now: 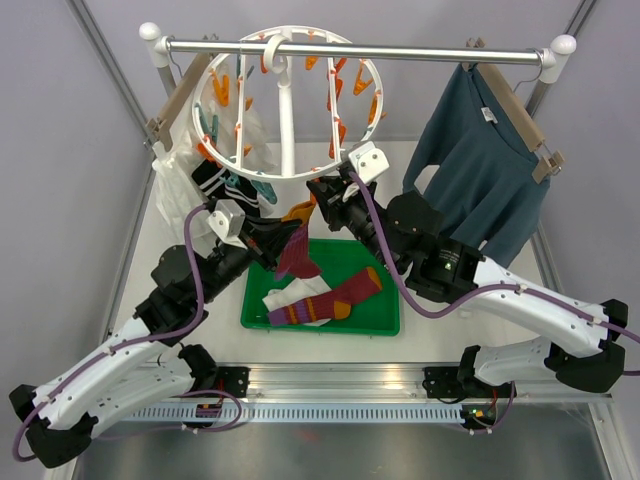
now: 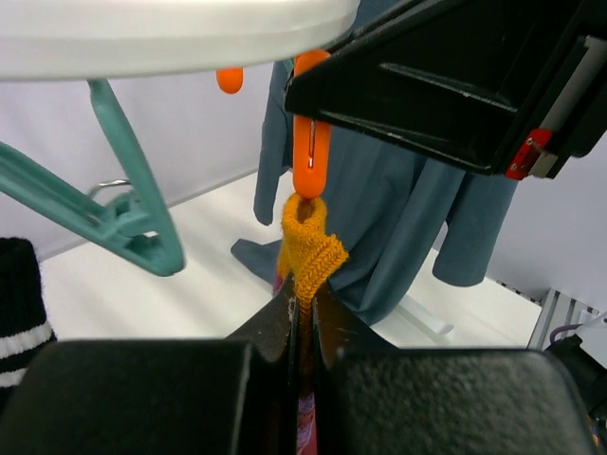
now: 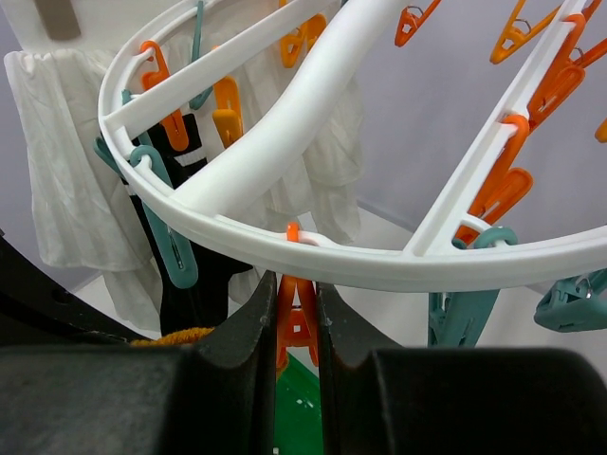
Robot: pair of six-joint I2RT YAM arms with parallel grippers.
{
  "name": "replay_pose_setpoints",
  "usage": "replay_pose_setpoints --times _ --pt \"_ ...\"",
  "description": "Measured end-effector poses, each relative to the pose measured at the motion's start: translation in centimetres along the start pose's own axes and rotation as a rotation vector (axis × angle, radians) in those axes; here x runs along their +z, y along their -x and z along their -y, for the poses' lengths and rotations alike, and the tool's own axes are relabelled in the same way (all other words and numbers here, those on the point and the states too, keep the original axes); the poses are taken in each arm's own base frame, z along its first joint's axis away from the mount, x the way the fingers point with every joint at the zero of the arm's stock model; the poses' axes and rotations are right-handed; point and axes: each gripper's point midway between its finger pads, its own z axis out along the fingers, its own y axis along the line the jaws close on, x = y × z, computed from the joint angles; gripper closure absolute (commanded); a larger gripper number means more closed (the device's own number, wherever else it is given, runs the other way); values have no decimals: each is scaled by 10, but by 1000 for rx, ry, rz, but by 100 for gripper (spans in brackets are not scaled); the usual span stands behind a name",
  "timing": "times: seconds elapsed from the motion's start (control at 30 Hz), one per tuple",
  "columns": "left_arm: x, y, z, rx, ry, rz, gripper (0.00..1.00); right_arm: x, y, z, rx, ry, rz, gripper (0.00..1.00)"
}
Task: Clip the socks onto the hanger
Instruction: Clamp the sock onto the hanger.
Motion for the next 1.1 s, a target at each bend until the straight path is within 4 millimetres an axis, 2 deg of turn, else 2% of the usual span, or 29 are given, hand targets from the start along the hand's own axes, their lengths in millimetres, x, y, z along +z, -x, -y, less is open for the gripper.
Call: replay_pose_setpoints --times 0.3,0.73,1.1 --pt "6 7 1 0 -7 39 98 2 -3 0 -4 -7 -13 100" --pt "10 2 8 2 -51 27 98 2 3 0 10 -11 -10 100" --pt "11 7 9 10 -54 49 98 7 -5 -6 9 -4 -27 100"
